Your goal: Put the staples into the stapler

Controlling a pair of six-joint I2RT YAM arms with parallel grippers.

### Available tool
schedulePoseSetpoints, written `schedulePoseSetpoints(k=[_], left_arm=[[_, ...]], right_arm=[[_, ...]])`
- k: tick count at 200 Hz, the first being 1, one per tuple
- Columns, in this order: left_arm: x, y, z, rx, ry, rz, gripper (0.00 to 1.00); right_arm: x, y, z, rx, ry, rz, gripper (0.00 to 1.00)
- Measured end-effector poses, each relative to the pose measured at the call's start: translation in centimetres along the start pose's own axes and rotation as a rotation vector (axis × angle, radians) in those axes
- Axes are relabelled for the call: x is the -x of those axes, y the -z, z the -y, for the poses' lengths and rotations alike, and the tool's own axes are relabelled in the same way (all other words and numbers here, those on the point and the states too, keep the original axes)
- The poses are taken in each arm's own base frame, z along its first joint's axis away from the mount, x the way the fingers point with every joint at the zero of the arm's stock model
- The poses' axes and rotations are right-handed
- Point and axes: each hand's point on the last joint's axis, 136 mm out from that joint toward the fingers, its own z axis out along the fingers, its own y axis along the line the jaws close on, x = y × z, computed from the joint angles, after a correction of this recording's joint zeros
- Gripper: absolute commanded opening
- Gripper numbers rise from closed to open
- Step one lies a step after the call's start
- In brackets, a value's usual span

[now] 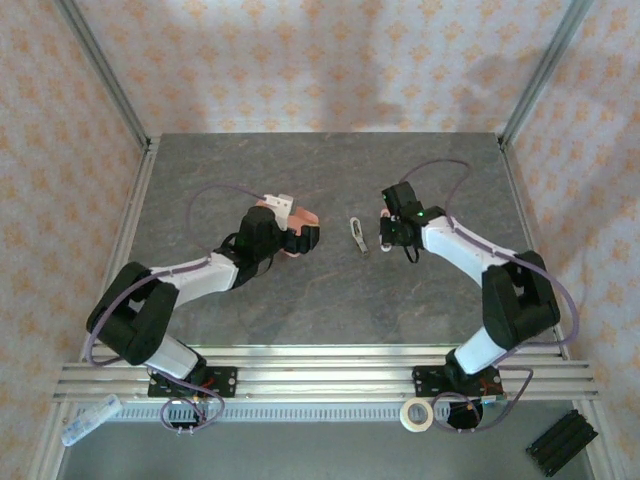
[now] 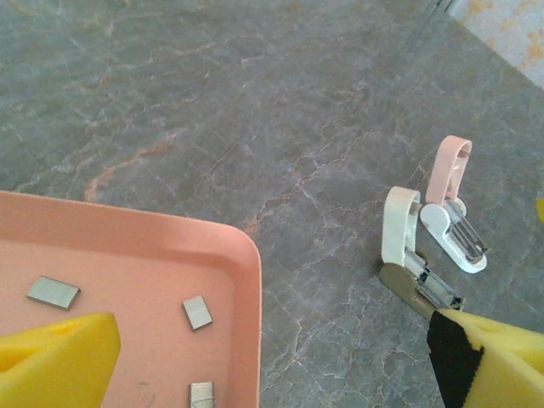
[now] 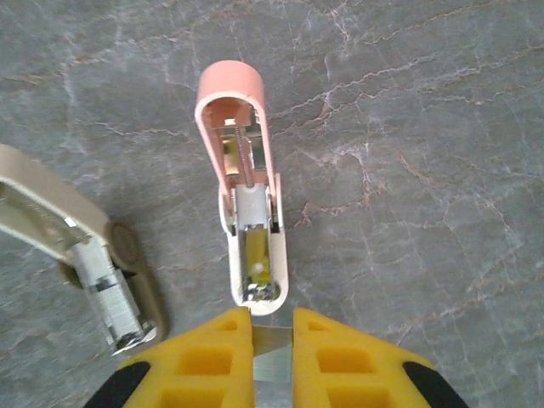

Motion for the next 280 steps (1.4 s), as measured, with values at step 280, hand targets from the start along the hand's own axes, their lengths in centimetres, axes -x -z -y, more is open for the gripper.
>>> schedulePoseSetpoints(k=[280], left_arm=[[1.9, -1.9, 0.0, 0.005, 0.041, 0.051, 0.93]], right_arm=[[0.0, -4.2, -1.4, 0.048, 0.015, -0.075, 0.13]])
